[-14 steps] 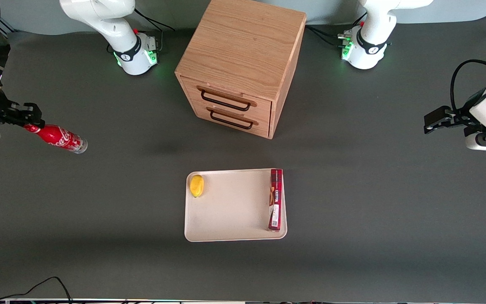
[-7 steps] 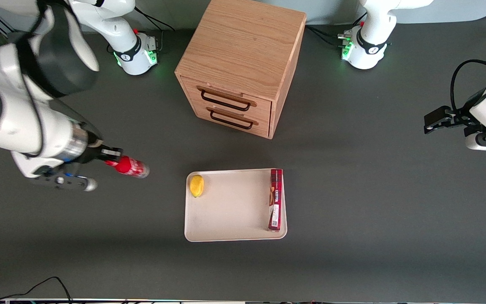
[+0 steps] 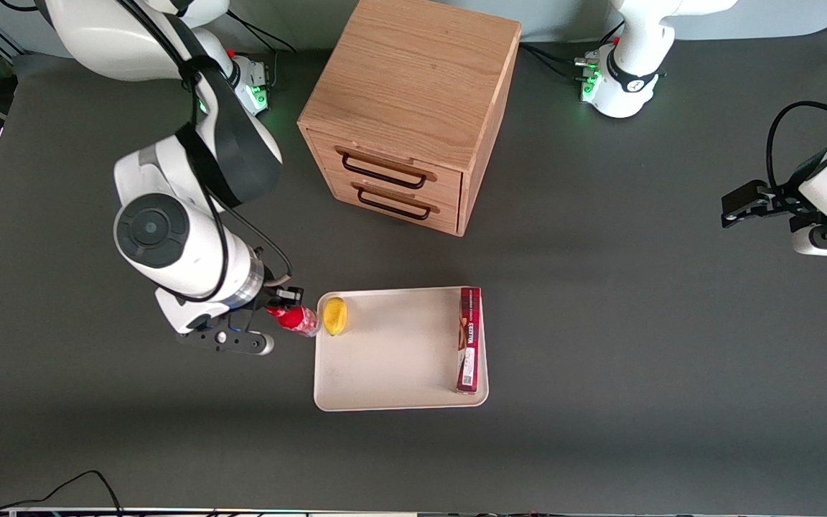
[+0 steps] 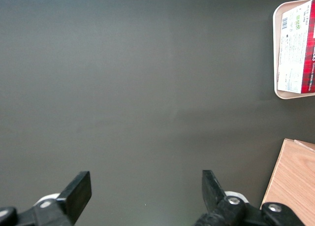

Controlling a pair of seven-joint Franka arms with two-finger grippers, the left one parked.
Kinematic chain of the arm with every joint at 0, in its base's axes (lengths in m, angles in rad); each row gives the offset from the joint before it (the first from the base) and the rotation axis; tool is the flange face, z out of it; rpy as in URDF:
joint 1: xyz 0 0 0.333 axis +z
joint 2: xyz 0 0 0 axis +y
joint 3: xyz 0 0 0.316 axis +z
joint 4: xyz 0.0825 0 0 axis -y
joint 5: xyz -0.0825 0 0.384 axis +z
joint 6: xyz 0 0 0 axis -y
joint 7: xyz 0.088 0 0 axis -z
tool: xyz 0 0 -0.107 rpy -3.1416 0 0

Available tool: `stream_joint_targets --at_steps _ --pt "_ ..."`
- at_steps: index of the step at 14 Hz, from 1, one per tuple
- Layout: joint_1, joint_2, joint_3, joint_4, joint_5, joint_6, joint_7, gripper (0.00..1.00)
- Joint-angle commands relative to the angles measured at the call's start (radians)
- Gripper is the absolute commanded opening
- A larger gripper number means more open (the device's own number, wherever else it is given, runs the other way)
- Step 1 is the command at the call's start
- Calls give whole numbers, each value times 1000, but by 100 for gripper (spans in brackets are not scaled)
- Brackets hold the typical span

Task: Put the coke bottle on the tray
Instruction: 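Carry the bottle with the right gripper over the white tray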

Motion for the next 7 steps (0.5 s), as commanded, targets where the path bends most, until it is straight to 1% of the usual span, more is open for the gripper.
stream_joint_targets --at_steps 1,3,7 --pt "62 96 -64 115 -2 64 14 0" --pt "88 149 -98 160 -2 103 14 0" --pt "102 206 -105 160 -2 196 14 0"
